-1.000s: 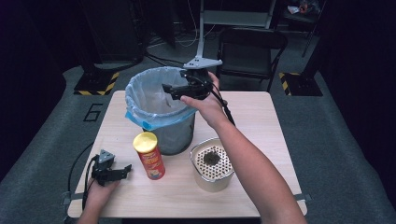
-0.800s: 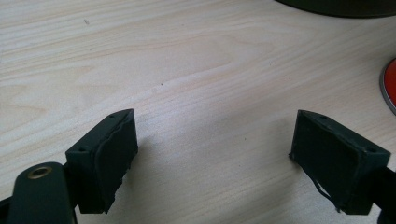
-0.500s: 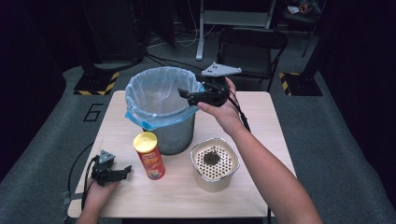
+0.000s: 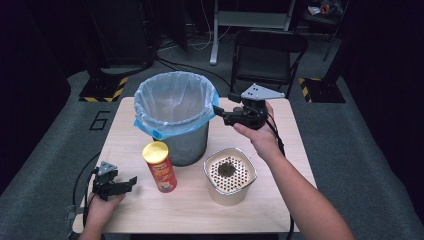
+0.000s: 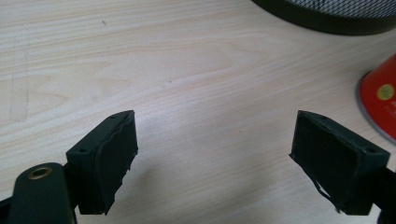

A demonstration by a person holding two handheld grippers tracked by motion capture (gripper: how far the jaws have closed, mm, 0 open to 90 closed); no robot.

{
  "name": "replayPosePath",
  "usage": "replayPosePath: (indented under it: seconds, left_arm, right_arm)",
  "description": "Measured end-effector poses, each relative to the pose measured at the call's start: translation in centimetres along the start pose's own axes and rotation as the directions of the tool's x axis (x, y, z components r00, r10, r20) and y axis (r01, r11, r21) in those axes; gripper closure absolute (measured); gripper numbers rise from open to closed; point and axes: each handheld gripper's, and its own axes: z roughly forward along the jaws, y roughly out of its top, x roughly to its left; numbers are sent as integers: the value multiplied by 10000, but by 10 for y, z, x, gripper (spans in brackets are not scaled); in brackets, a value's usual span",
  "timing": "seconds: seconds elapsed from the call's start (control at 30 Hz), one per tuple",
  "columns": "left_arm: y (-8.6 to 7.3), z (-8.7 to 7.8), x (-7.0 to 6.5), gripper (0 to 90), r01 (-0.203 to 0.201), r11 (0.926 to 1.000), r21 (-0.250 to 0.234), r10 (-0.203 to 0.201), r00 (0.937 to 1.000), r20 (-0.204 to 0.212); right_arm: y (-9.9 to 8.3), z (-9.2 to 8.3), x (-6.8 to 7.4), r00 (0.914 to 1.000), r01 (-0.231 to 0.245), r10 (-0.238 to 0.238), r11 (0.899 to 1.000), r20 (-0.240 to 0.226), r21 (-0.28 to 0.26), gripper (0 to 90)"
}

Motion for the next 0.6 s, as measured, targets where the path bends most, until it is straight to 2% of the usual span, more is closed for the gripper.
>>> replayPosePath:
  seconds: [0.1, 0.13, 0.3, 0.4, 0.5, 0.6]
  left_arm:
    - [1, -3, -3, 127, 7, 10000, -48, -7, 10000, 18]
    - [2, -5, -3, 123, -63, 10000, 18, 63, 10000, 39]
    - [9, -15, -8, 118, 271, 9994, -199, -272, 9996, -23]
    - [14, -24, -13, 119, 509, 9978, -425, -502, 9986, 184]
    - [18, -32, -18, 120, 465, 9981, -404, -451, 9983, 361]
    - [22, -39, -25, 120, 249, 9985, -491, -222, 9983, 538]
  right_arm:
    - [-7, -5, -4, 9999, -95, 95, 10000, 83, 28, 302]
    - [-9, -7, -4, 9996, -262, 261, 9996, 105, 66, 302]
    - [-18, -15, -9, 9990, -357, 352, 9992, 284, 152, 302]
    - [-25, -24, -12, 9985, -300, 290, 9993, 464, 215, 301]
    - [-28, -26, -14, 9982, -384, 369, 9988, 469, 305, 301]
    - [-33, -30, -17, 9977, -484, 463, 9979, 494, 425, 302]
